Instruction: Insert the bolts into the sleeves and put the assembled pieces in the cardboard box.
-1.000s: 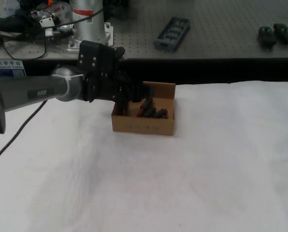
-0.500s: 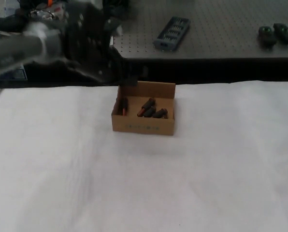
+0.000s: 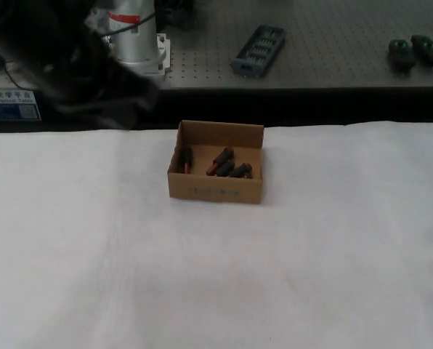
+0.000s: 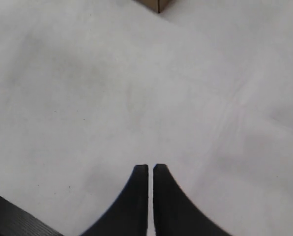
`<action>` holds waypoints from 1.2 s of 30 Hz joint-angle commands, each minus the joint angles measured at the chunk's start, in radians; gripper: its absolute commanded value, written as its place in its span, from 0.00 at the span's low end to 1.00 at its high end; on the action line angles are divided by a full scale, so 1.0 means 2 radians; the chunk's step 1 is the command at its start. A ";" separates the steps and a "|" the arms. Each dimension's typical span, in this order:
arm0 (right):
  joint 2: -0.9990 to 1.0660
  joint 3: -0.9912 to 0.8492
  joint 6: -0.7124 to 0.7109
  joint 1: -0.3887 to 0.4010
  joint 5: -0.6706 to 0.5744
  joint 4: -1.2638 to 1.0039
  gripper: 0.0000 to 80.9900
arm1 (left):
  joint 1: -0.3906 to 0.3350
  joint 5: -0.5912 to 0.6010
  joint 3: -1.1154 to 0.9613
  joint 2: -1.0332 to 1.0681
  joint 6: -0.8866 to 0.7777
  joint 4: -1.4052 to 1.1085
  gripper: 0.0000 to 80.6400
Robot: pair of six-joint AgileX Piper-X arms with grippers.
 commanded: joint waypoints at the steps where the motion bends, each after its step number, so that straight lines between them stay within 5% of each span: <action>1: -0.020 0.001 0.018 -0.002 -0.002 0.002 0.03 | 0.000 0.010 0.122 -0.096 -0.002 -0.014 0.01; 10: -0.123 0.161 0.162 -0.002 -0.034 -0.073 0.03 | -0.001 0.106 0.432 -0.331 -0.103 -0.154 0.01; 18: -0.235 0.349 0.328 -0.002 -0.069 -0.200 0.03 | -0.001 0.117 0.616 -0.455 -0.248 -0.240 0.01; 23: -0.274 0.425 0.370 -0.002 -0.078 -0.255 0.03 | -0.001 0.117 0.686 -0.485 -0.312 -0.276 0.01; 36: -0.277 0.536 0.443 -0.002 -0.072 -0.338 0.03 | -0.001 0.117 0.752 -0.485 -0.314 -0.278 0.01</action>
